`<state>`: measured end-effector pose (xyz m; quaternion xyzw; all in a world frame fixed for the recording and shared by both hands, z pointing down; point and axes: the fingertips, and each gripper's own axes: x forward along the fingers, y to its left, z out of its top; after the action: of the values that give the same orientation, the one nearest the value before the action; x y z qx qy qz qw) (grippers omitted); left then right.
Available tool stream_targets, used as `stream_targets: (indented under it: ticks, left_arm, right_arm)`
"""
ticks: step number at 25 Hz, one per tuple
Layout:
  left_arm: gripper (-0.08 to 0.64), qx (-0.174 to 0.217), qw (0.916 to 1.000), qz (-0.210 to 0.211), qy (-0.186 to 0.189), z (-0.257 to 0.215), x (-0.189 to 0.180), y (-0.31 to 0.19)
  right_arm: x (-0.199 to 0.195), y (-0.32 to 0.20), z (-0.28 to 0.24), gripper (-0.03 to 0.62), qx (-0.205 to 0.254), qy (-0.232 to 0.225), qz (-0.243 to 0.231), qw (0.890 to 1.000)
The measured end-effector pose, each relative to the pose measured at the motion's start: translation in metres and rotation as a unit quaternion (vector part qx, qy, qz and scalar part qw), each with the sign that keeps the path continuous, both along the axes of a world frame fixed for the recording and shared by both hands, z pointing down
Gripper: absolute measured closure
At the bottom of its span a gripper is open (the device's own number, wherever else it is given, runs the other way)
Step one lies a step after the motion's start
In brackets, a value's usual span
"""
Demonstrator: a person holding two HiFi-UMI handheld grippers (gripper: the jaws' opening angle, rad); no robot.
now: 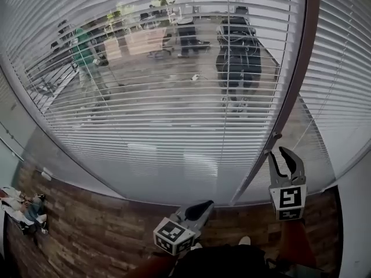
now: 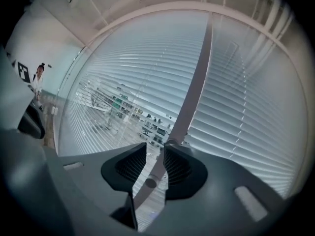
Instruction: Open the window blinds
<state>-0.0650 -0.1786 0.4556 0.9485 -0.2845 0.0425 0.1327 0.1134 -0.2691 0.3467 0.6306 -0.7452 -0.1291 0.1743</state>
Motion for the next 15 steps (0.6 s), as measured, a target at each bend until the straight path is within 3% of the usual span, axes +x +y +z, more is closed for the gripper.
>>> stream_targets:
  ticks: [4,6,8,12,15]
  left_arm:
    - [0.558,0.000,1.0000,0.001,0.005,-0.006,-0.001,-0.013]
    - [0.559,-0.005,1.0000,0.003,0.004,-0.004,0.000,-0.021]
    - [0.558,-0.010,0.9998,0.015,-0.001,0.007,0.001,-0.026]
    - [0.558,-0.017,0.9992,0.036,-0.004,0.008,-0.013,-0.015]
    - [0.558,-0.017,0.9991,0.037,0.005,0.001,-0.003,-0.020]
  right_arm:
    - [-0.006,0.013,0.026,0.525,-0.039,-0.090,-0.052,0.994]
    - [-0.013,0.022,0.042,0.566,-0.063,-0.164,-0.080,0.981]
    - [-0.014,0.027,0.066,0.566,-0.083,-0.221,-0.099,0.967]
    - [-0.030,0.066,0.089,0.566,-0.124,-0.251,-0.071,0.957]
    - [-0.029,0.075,0.095,0.566,-0.135,-0.265,-0.075,0.952]
